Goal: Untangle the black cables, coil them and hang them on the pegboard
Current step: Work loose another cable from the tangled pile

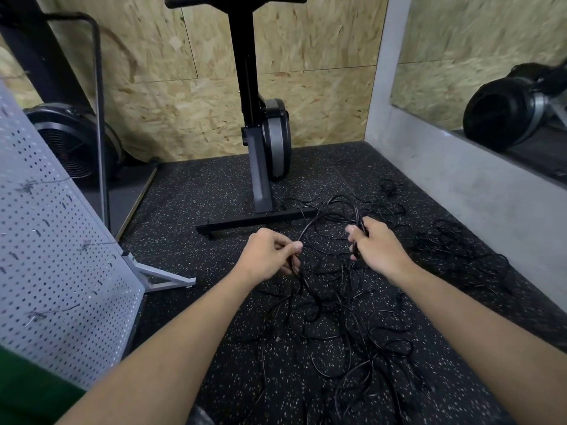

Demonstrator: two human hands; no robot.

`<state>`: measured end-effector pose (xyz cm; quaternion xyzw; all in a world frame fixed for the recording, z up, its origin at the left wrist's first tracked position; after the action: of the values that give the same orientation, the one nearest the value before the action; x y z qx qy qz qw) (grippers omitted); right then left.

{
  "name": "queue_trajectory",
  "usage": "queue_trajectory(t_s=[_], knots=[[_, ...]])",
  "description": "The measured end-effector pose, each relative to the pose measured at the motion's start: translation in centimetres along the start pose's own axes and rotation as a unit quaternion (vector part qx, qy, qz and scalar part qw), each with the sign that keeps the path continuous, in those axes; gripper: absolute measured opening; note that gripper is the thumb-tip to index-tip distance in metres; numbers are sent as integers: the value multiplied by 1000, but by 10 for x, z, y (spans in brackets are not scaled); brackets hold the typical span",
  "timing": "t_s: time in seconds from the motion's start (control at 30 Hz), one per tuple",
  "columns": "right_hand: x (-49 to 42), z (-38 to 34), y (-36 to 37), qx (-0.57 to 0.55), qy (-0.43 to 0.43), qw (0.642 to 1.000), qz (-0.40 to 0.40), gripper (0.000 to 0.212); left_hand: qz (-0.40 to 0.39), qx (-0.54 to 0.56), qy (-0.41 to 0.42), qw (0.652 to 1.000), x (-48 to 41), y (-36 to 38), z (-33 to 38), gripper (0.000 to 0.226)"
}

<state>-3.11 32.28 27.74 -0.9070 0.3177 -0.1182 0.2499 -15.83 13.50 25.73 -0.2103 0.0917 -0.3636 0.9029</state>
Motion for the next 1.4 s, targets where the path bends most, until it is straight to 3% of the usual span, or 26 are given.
queue_trajectory(t_s=[0.1, 0.3, 0.47, 0.6, 0.8, 1.03, 1.23, 1.3, 1.37, 1.4], knots=[[4, -6, 13, -57, -6, 998, -34, 18, 33, 12, 7, 999, 2, 2, 9, 16], [13, -16, 35, 25, -50, 994, -95, 18, 79, -81, 21, 993, -3, 2, 10, 28], [15, -14, 40, -9, -50, 992, -115, 16, 96, -46, -4, 994, -3, -2, 11, 38], [17, -12, 46, -43, -49, 989, -132, 16, 123, -41, -30, 991, -2, -10, 10, 30], [19, -18, 52, -7, -68, 989, -130, 14, 173, 140, -68, 973, 0, -4, -1, 13], [19, -20, 53, 66, -77, 983, -151, 13, 206, 207, -77, 953, 4, -2, -1, 13], [18, -27, 50, 33, -81, 988, -127, 16, 132, 356, -79, 922, -4, 13, 6, 12], [16, -30, 38, -2, -70, 992, -108, 17, 59, 295, -37, 953, -8, 15, 10, 10], [15, -31, 28, -42, -56, 992, -101, 17, -33, 75, 25, 996, -5, 27, 11, 27], [15, -30, 25, -58, -49, 992, -104, 18, -62, -25, 56, 996, -2, 34, 10, 32]])
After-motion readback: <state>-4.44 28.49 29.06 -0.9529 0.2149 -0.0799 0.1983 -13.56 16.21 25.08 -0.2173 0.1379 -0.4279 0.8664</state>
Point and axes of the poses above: each hand's wrist, its own x-axis away from the middle knuckle, its own y-axis out of the palm, z = x × y, the point moved 9 cm from there along -x, towards the middle knuckle, and after that the axes turned 3 degrees about y, right-handed, at the moved point
